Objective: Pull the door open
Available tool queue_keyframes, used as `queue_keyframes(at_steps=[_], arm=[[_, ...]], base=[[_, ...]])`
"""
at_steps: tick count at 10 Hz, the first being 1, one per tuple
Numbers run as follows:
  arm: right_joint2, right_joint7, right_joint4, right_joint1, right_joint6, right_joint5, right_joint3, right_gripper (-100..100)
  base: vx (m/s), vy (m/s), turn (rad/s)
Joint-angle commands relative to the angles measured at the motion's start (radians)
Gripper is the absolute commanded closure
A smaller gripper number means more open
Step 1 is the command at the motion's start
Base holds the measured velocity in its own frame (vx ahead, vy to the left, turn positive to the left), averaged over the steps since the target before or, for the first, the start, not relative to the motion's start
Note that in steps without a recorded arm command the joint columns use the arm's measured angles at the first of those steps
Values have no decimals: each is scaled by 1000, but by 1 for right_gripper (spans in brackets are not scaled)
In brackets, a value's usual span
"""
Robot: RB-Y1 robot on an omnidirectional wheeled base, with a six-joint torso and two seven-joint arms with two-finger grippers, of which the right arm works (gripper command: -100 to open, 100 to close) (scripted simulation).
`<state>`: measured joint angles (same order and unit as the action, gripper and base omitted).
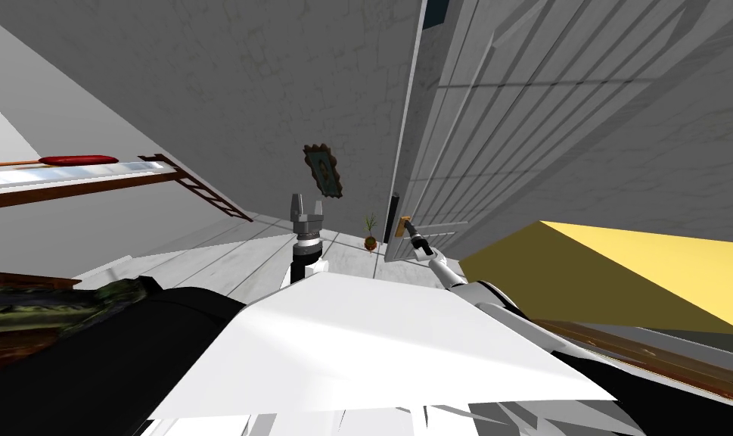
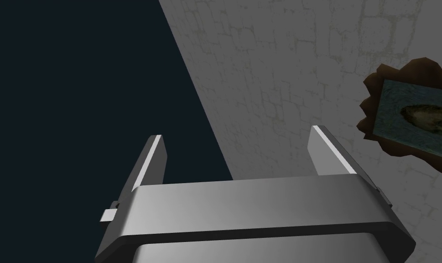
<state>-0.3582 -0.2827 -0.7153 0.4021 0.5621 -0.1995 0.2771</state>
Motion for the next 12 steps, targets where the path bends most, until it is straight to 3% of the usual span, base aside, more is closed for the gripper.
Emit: queue_keyframes(at_steps=[1,8,12], arm=[[7,50,-4,0,-1,-18,9,100],[7,182,-6,2,-4,-68,23,100],[7,300,-9,5,-8,-119,36,100]], base=[[-37,-33,50],[-35,-28,41],[-45,-36,63]])
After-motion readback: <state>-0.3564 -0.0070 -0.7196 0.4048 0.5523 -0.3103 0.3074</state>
